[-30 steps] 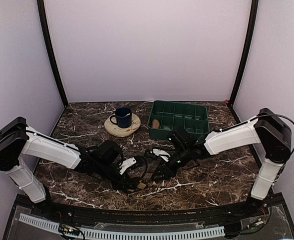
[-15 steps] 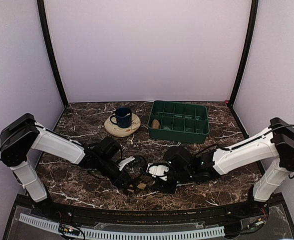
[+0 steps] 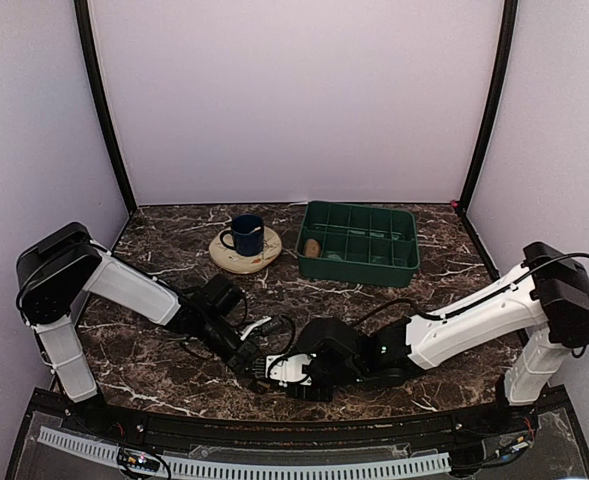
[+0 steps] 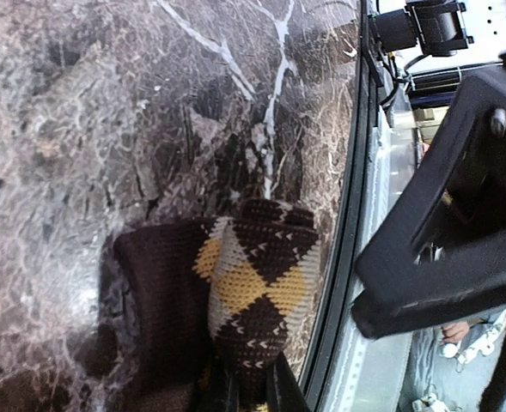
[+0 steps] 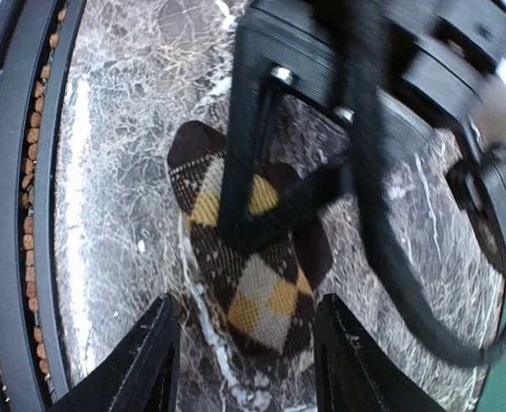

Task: Roll the socks
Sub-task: Roll the sock at the center of the board.

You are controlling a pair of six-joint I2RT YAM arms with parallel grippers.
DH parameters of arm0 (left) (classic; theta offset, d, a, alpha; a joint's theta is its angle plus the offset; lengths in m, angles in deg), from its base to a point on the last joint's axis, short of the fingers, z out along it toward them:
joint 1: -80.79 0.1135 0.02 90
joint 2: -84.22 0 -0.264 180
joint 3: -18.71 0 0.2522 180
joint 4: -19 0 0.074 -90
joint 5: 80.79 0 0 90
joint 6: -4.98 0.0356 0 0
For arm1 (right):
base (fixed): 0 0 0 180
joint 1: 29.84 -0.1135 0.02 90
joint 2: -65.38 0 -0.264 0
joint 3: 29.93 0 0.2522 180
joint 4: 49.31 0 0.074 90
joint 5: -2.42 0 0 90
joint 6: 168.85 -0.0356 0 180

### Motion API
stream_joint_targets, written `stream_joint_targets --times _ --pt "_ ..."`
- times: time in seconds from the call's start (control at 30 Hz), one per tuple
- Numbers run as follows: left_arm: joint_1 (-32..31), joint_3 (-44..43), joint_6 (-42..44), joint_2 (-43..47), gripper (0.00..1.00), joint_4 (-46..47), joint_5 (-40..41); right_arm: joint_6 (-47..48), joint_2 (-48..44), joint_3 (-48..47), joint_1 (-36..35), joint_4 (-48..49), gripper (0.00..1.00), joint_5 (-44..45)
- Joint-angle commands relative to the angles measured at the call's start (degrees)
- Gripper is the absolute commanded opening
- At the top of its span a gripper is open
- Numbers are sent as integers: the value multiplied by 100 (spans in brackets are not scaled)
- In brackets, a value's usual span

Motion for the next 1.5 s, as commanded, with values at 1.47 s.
stream_joint_targets --times 1.47 --pt "244 -209 -491 432 37 -1776 1957 191 1890 -1793 724 -2415 9 -1503"
